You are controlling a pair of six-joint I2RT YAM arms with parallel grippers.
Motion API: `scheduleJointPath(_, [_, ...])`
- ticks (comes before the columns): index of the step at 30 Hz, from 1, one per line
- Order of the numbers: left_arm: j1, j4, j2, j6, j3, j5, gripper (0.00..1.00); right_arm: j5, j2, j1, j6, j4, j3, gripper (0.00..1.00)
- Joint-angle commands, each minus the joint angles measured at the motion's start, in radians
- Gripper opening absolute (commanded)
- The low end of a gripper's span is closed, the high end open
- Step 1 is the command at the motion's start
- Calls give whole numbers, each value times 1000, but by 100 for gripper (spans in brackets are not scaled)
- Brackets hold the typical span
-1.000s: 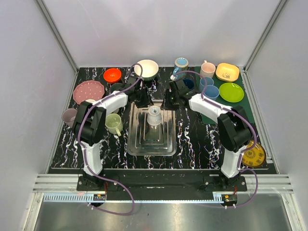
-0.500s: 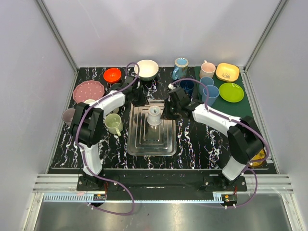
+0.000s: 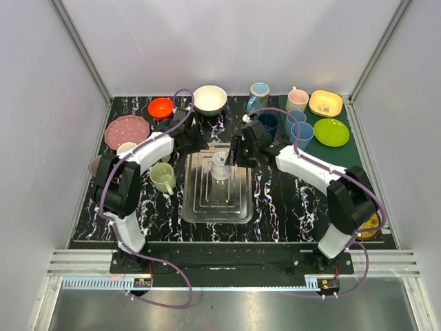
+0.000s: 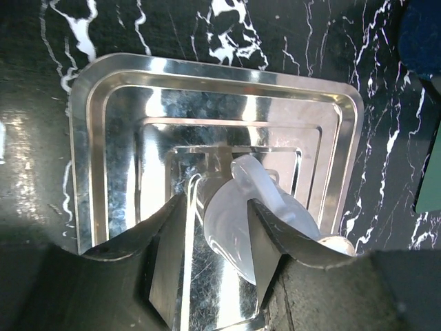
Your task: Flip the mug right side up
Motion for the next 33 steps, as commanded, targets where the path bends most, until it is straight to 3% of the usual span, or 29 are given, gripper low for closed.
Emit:
scheduleJointPath(1, [22,-2,-73,-5,-22,-76,44,-71,-27,-52,53,40,36,56])
scheduleJointPath(5, [36,12,-128,-21,-68,-88,44,-185,3,-104,112,127,26,46])
scheduleJointPath(12, [71,21,-172,-31,-115,-99,44,-280,46,-129,146,195,65,38])
scheduleJointPath(31, [99,14,-231,-34,-143,-53,45,-296,153,-131,115,143,83,41])
scheduleJointPath(33, [99,12,-237,-34,-148,-48,45,-302,162,-131,104,140,89,36])
